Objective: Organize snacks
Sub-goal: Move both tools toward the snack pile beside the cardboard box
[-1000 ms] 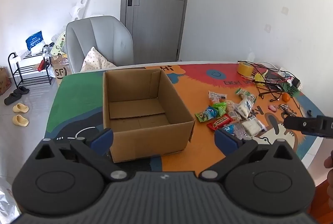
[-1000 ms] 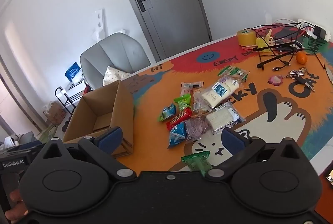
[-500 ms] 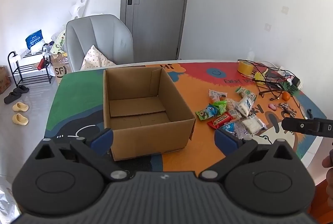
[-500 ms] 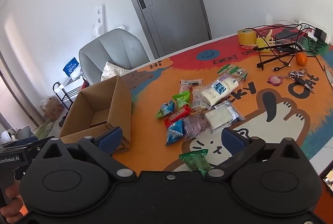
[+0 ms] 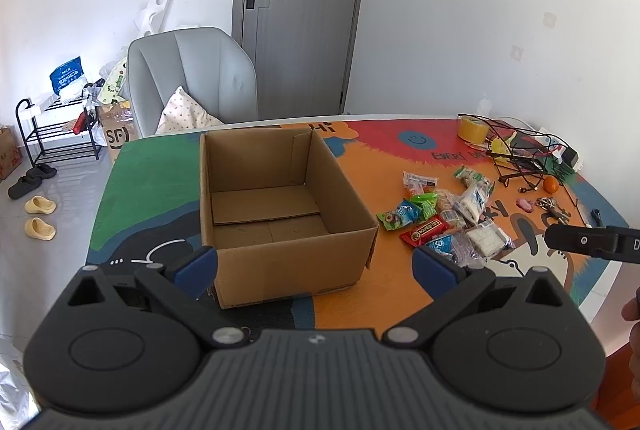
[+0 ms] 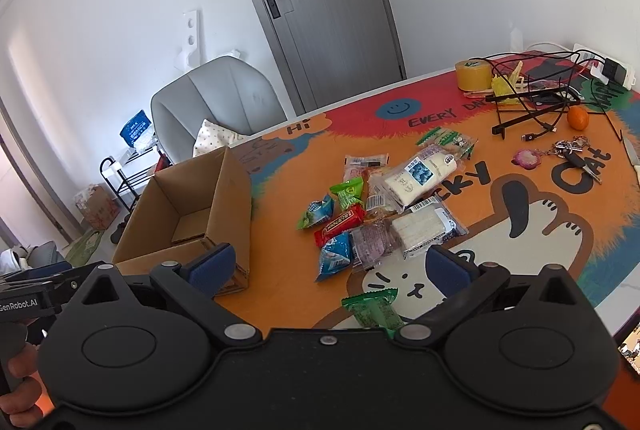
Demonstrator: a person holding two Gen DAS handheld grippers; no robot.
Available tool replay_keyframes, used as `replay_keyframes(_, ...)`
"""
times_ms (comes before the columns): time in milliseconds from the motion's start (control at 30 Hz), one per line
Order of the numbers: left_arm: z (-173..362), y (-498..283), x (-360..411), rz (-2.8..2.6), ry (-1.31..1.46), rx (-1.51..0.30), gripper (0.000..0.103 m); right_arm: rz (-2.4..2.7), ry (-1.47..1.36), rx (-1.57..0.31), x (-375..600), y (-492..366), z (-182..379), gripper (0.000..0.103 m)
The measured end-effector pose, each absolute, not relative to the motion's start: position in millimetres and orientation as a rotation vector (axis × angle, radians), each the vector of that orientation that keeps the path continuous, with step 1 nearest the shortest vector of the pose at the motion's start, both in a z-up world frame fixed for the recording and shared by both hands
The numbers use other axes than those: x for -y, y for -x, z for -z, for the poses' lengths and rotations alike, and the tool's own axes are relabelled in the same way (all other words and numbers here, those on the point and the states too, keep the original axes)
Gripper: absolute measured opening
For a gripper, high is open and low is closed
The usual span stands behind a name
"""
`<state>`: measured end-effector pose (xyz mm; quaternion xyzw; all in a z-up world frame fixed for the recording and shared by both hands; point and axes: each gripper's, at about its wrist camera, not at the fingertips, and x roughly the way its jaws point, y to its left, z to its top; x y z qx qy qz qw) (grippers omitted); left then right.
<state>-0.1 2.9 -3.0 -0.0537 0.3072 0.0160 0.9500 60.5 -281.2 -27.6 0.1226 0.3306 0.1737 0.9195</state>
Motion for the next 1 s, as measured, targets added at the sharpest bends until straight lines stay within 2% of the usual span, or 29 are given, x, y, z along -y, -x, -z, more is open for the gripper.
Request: replay_keyframes(1000,9.5,-2.0,-1.5,0.005,0.126,-0.645,0.103,-0.308,-0.188,-0.681,276.2,-55.6,26.9,0.103)
